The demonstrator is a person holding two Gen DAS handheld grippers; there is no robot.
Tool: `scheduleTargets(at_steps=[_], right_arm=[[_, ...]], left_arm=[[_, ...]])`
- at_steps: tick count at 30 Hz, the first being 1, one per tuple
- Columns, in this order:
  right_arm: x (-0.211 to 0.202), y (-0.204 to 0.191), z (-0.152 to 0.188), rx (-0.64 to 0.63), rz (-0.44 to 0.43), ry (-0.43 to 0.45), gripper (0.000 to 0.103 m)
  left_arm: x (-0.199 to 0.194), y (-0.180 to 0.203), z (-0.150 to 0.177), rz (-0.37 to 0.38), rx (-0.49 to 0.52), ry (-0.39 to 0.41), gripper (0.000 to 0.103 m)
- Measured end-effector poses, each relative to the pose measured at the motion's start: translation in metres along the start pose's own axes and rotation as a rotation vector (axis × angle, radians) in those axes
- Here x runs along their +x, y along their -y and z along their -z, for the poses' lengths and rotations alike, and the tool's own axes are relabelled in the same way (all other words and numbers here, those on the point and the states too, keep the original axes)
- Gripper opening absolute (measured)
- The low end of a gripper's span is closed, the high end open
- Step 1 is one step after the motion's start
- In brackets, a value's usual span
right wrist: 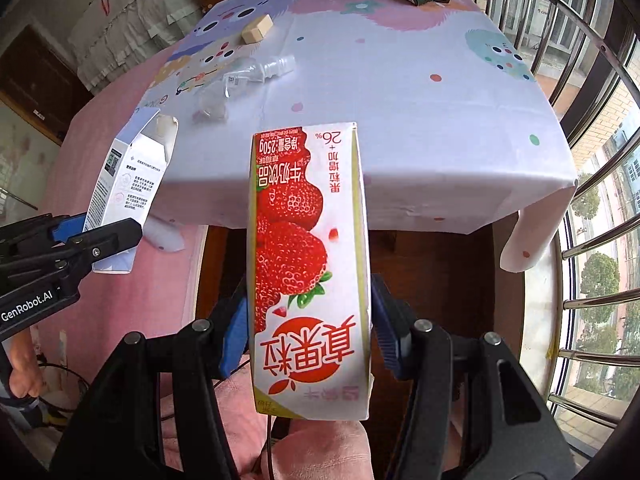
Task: Collect trash
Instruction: 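Carry the white carton and strawberry carton down over the blue bin, then open both tools to drop the cartons into the bin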
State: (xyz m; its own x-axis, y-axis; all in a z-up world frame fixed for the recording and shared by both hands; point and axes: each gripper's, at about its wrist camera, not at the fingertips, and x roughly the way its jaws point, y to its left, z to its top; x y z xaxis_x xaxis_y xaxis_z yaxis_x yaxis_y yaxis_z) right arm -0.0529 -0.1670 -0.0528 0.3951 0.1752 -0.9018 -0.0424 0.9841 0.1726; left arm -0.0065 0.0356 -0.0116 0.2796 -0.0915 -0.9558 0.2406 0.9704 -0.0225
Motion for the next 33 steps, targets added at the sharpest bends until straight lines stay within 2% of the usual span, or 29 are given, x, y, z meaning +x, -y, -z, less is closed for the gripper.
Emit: scheduleTargets(at_steps=[4,9,17,21,27,30,31,33], right_arm=[[0.025,0.004,0.025,0.028,-0.010,-0.056,0.051],[0.074,0.009,0.049,0.066,-0.003,-0.131,0.051],[0.195,0.042,0.108,0.213,0.040,-0.241,0.051],[0.241,0.057,0.135,0.287,0.051,-0.276,0.052],[0.281,0.069,0.157,0.354,0.057,-0.284,0.052],[0.297,0.068,0.150,0.384,0.050,-0.294,0.052],[0.300,0.070,0.150,0.393,0.046,-0.293,0.052],[0.302,0.071,0.149,0.410,0.040,-0.295,0.052]], left_arm=[[0.025,0.008,0.024,0.014,0.017,-0.063,0.037],[0.075,0.012,0.051,0.048,0.031,-0.155,0.037],[0.195,0.011,0.093,0.084,0.064,-0.230,0.037],[0.245,0.011,0.110,0.104,0.078,-0.269,0.037],[0.287,0.010,0.127,0.107,0.088,-0.293,0.038],[0.296,0.004,0.123,0.105,0.089,-0.291,0.038],[0.298,0.003,0.120,0.101,0.086,-0.291,0.040],[0.302,-0.001,0.118,0.101,0.076,-0.296,0.054]])
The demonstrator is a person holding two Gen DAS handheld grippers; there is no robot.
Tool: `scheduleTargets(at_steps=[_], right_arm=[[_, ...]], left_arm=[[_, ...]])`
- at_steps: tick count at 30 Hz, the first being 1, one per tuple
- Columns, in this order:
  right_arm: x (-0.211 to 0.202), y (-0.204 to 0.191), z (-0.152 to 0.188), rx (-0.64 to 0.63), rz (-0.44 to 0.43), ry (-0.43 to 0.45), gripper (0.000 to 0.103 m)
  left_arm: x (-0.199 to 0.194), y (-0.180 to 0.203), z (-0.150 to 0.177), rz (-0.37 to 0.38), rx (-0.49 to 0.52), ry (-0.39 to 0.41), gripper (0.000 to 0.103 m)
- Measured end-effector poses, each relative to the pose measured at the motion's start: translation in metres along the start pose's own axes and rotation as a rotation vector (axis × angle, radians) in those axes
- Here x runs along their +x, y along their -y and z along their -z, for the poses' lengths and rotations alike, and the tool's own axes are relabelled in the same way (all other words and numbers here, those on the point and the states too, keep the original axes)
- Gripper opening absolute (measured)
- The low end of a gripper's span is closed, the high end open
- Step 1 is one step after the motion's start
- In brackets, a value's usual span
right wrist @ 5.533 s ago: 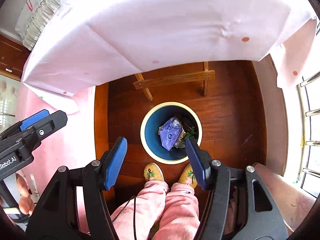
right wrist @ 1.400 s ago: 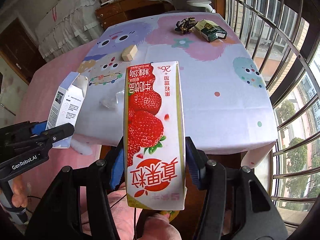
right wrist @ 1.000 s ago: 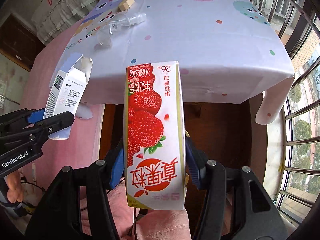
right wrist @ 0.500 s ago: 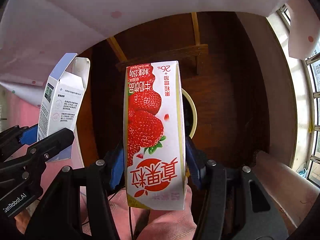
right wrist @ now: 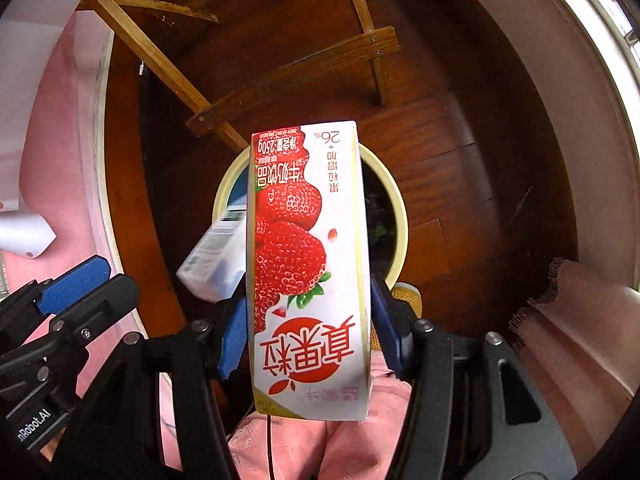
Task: Collect trash
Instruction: 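Open both tools to drop the cartons into the bin, then raise both empty tools back over the table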
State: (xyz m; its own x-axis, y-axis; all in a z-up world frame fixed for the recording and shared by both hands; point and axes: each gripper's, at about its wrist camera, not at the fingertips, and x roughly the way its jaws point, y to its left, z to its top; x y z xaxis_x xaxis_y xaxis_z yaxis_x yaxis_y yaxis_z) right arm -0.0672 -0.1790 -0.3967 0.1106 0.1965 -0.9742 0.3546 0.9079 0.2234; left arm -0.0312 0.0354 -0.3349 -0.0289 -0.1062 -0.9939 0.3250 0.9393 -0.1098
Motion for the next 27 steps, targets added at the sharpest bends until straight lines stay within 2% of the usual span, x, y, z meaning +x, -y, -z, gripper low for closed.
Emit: scheduleTargets(at_steps=[1,2,3,7,16,27], right_arm=[[0.001,0.000,0.000,0.006,0.002,-0.004,0.053],[0.004,-0.002,-0.005,0.011,0.005,-0.006,0.055],[0.004,-0.003,-0.006,0.015,0.011,-0.002,0.060],[0.002,-0.006,-0.014,0.017,0.029,0.012,0.065],[-0.008,-0.019,-0.020,0.003,0.059,0.009,0.066],[-0.051,-0.039,-0.023,-0.020,0.056,0.022,0.066]], left_arm=[[0.000,-0.003,0.000,-0.001,-0.007,0.000,0.072],[-0.001,-0.005,0.000,-0.004,-0.013,0.005,0.086],[-0.003,-0.008,-0.001,-0.009,-0.016,0.016,0.087],[-0.006,-0.017,-0.004,-0.039,-0.020,0.031,0.087],[-0.018,-0.023,-0.010,-0.080,-0.023,0.029,0.088],[-0.066,-0.024,-0.010,-0.086,-0.046,0.059,0.088]])
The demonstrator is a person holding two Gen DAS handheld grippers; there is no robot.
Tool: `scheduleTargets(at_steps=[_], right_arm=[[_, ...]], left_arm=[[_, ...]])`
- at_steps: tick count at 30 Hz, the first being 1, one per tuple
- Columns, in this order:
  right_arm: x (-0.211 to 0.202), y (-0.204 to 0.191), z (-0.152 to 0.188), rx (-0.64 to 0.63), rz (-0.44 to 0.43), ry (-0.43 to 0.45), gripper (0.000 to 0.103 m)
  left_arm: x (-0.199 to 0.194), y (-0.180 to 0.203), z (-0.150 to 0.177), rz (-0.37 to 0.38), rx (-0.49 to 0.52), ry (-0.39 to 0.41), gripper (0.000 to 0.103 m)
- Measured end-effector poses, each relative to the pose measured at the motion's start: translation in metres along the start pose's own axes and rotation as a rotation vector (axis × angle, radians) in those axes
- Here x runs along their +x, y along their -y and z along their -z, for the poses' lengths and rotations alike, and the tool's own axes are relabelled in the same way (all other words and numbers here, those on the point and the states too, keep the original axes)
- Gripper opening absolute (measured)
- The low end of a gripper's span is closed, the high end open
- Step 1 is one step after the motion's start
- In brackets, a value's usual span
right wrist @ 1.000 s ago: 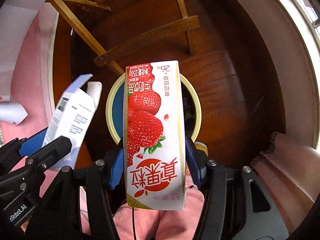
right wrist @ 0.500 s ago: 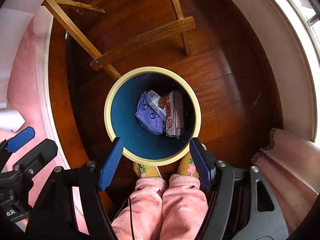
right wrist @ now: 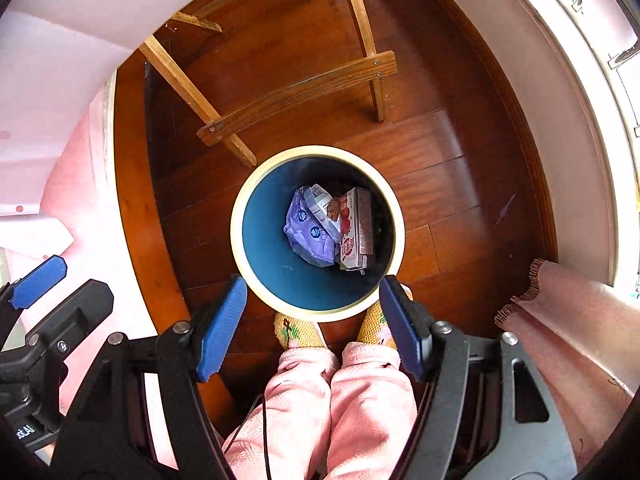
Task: Collect trash
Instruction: 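Raise both empty tools back over the table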
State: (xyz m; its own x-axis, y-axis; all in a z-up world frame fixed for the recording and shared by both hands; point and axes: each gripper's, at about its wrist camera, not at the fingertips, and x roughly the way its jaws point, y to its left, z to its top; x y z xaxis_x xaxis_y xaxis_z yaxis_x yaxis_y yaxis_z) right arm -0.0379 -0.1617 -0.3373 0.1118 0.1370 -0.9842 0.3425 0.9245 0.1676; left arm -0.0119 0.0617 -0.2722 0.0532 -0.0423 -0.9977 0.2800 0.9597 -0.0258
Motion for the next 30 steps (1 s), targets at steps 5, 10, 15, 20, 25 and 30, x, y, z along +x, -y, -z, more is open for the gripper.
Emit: scheduleTargets(at_steps=[5,10,15,20,25,30], right_arm=[[-0.038,-0.010,0.001,-0.021,-0.012,0.016,0.066],[-0.088,-0.020,0.003,-0.053,-0.024,0.042,0.066],[-0.151,-0.036,0.005,-0.121,-0.041,0.086,0.066],[-0.213,-0.055,0.007,-0.197,-0.069,0.152,0.066],[-0.273,-0.070,0.007,-0.242,-0.117,0.230,0.066],[-0.315,-0.079,0.005,-0.285,-0.151,0.276,0.066]], left_arm=[[-0.041,-0.002,-0.004,-0.002,-0.015,0.035,0.088],[-0.094,-0.001,-0.007,-0.005,-0.025,0.077,0.088],[-0.158,-0.004,-0.006,-0.012,-0.038,0.138,0.088],[-0.216,-0.009,0.001,-0.038,-0.061,0.199,0.088],[-0.270,-0.012,0.005,-0.060,-0.086,0.266,0.088],[-0.321,-0.010,0.004,-0.092,-0.082,0.344,0.088]])
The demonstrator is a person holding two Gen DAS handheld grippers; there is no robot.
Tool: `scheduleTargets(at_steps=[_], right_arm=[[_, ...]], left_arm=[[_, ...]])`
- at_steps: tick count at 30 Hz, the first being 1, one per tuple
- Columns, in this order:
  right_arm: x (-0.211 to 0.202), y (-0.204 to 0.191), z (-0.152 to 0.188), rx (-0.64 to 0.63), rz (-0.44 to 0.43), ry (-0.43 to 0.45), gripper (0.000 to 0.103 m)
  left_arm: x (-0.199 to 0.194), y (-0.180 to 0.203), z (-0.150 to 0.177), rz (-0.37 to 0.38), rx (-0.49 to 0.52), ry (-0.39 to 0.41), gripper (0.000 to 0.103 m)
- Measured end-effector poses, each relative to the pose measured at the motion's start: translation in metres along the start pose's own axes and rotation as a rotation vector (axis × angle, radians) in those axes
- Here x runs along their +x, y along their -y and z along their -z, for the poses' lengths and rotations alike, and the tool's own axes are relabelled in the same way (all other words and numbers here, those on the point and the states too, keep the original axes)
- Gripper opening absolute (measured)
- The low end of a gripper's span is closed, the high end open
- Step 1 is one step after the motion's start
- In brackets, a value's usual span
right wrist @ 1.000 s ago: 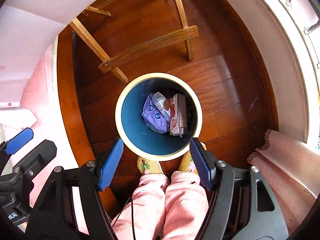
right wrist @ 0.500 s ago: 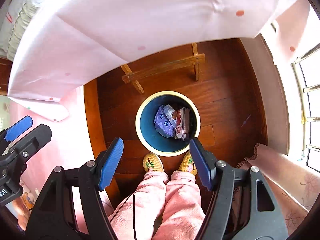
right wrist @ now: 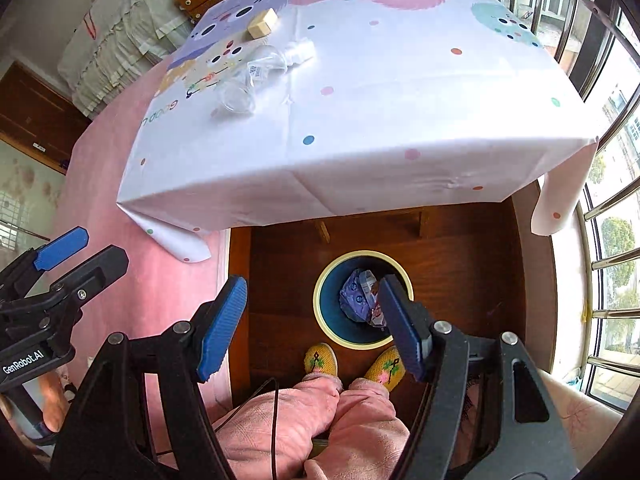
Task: Collect trash
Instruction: 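Raise both empty tools back over the table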
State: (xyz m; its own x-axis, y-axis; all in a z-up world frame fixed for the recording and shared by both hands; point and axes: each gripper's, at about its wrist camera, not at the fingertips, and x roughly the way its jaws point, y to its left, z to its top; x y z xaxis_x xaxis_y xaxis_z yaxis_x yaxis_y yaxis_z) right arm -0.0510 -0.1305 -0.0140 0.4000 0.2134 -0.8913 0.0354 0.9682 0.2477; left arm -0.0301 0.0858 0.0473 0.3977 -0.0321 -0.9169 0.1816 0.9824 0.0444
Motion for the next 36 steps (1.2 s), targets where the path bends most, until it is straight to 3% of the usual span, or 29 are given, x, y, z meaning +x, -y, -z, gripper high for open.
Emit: scheduleTargets(at_steps=[8,15,22,24,26,30,33,36], right_arm=[[-0.038,-0.010,-0.035,-0.038,-0.051,0.104,0.066],[-0.028,-0.032,-0.066,-0.095,-0.063,0.125,0.066],[0.021,-0.039,-0.109,-0.016,-0.099,0.082,0.066],[0.036,-0.041,-0.124,0.013,-0.111,0.066,0.065],[0.053,-0.048,-0.139,0.047,-0.109,0.053,0.064],[0.087,-0.059,-0.173,0.136,-0.133,0.018,0.063],[0.114,-0.066,-0.198,0.199,-0.123,-0.003,0.057],[0.141,-0.067,-0.216,0.270,-0.101,-0.039,0.030]], left_arm=[[-0.037,-0.002,-0.029,-0.030,-0.008,0.098,0.088],[-0.043,-0.012,-0.048,-0.044,-0.017,0.131,0.088],[0.000,-0.040,-0.083,-0.049,-0.012,0.097,0.087],[0.019,-0.051,-0.099,-0.033,0.007,0.075,0.086],[0.041,-0.062,-0.119,-0.022,0.035,0.041,0.078],[0.081,-0.086,-0.163,0.025,0.080,-0.018,0.077],[0.110,-0.102,-0.197,0.054,0.109,-0.052,0.077],[0.136,-0.113,-0.229,0.111,0.115,-0.093,0.077]])
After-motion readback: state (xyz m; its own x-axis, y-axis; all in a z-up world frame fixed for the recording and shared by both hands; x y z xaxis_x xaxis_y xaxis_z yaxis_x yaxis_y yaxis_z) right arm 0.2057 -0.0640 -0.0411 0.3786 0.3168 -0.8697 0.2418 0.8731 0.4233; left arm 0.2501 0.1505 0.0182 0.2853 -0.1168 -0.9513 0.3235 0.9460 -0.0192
